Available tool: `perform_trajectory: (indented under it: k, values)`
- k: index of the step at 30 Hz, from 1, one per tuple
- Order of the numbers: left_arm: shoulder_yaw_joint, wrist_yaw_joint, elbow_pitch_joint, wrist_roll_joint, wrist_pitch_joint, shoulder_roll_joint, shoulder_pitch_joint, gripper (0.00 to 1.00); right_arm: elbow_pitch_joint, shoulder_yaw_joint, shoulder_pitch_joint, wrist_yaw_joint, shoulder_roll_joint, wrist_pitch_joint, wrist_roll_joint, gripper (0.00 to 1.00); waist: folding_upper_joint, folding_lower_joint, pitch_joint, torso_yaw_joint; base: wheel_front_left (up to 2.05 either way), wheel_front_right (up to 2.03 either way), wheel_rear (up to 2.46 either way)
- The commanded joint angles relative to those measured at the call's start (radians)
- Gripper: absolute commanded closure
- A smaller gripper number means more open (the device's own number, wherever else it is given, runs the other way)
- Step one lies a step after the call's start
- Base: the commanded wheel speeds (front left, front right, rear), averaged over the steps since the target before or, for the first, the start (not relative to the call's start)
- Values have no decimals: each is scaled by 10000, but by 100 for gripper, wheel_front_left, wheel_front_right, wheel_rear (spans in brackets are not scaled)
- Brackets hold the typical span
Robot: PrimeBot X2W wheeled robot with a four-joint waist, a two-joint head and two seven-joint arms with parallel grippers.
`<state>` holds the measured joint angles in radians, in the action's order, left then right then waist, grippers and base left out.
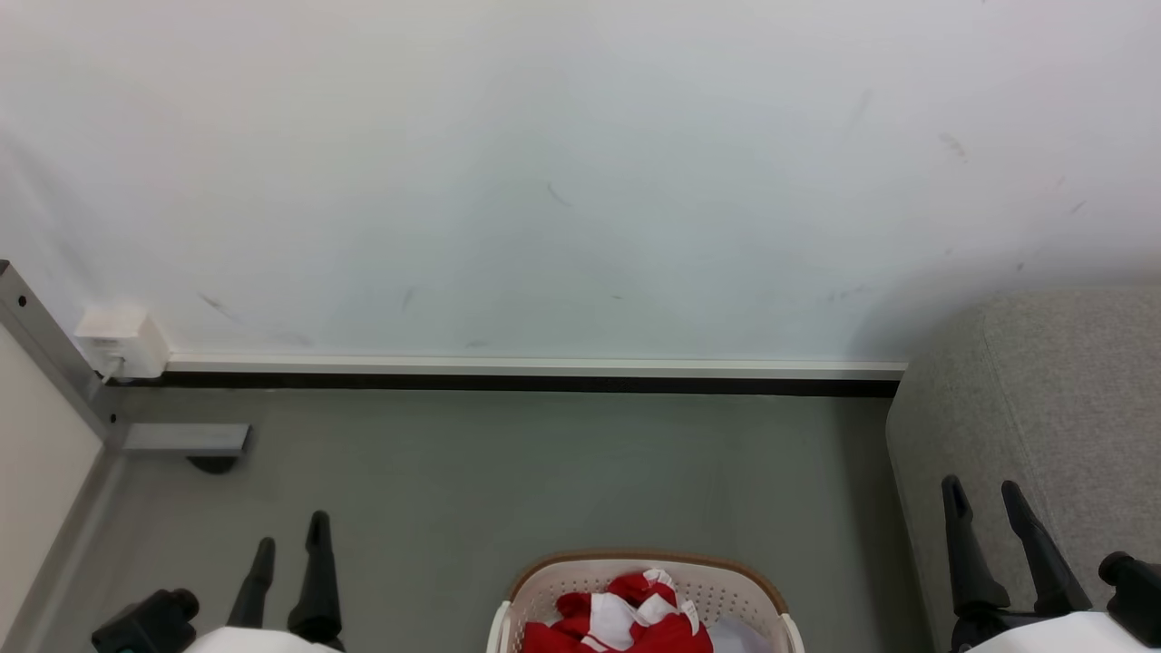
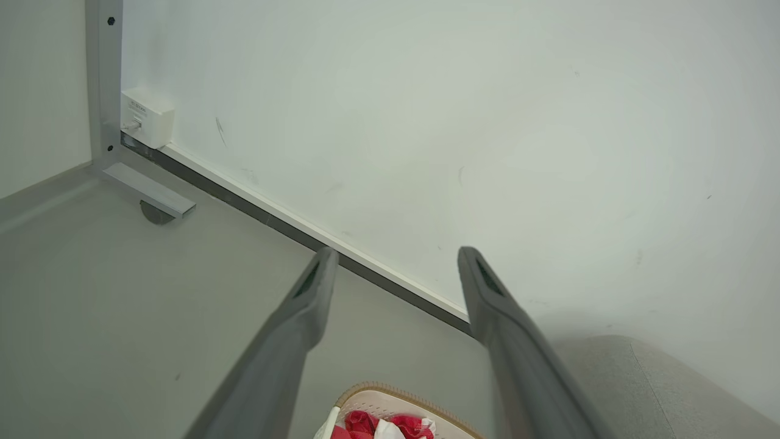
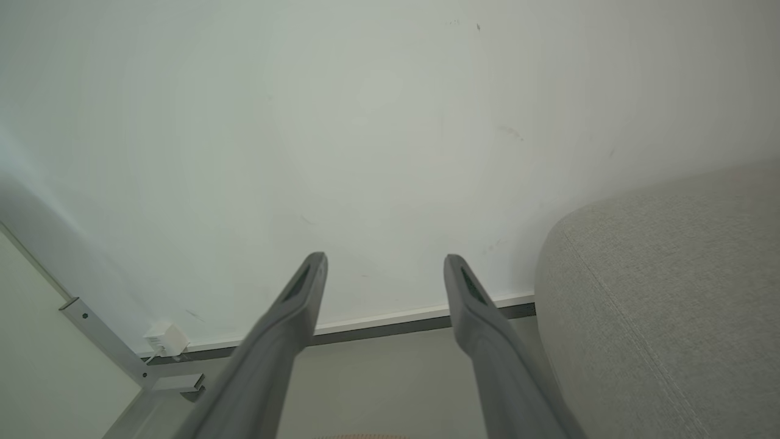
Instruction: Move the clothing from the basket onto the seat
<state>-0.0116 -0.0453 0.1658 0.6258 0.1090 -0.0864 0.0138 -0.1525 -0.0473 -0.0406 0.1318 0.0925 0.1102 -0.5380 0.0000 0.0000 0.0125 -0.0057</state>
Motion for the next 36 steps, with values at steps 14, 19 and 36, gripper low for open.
perform_trajectory:
  k: [14, 19, 36]
  values:
    - [-287, -431, -378, -1800, 494, -421, -248, 0, -31, -66, 90, -12, 45, 482, 1679, 0, 0, 0, 28, -44, 0, 0, 0]
    - [-364, -541, -441, -2275, 632, -472, -334, 0, -276, -53, 118, -13, 0, 616, 1999, 0, 0, 0, 28, -64, 0, 0, 0]
    - [-482, -743, -532, -3677, 978, -628, -555, 0, -836, -50, 159, -15, -42, 972, 3321, 0, 0, 0, 84, -114, 0, 0, 0]
